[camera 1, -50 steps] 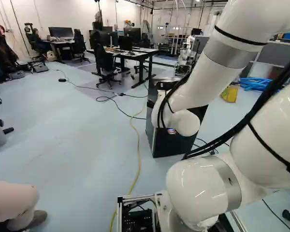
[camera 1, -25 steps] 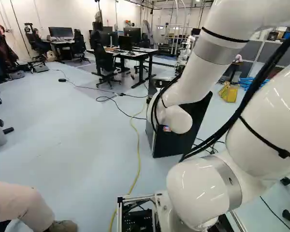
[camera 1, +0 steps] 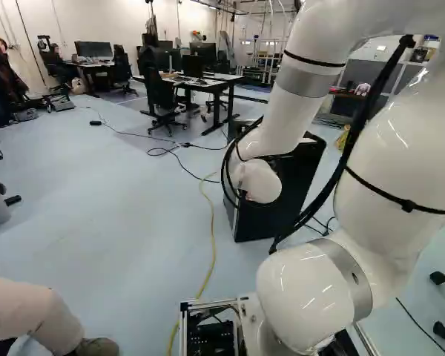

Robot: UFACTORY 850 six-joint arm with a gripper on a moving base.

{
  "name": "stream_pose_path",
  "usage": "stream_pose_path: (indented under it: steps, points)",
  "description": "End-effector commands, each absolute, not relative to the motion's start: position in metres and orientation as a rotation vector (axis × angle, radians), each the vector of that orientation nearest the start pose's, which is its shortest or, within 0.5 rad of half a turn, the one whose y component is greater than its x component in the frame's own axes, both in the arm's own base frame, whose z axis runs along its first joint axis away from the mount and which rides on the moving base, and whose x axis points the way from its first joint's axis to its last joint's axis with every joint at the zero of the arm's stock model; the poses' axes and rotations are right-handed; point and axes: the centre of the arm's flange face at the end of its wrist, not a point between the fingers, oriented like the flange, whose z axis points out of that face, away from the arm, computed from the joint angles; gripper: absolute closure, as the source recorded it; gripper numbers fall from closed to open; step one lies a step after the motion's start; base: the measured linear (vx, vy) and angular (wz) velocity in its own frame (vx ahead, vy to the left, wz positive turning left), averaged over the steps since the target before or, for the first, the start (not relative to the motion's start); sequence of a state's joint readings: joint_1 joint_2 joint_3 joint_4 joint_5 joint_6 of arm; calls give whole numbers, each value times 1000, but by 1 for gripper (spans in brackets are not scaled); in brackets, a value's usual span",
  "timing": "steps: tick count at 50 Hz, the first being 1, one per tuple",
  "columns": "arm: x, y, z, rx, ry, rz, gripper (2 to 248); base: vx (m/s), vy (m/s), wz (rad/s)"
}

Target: Grab a drink from the fridge

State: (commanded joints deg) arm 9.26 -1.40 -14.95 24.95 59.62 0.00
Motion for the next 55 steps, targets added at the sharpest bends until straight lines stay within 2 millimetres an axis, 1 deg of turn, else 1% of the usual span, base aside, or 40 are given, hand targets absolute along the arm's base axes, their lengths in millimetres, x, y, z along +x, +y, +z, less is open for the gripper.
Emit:
stream_pose_path:
  steps: [19,55]
  points:
    - [348,27,333,-2582,526,-1925,3,0,0,0]
    - [368,36,304,-2613,664,-2016,3,0,0,0]
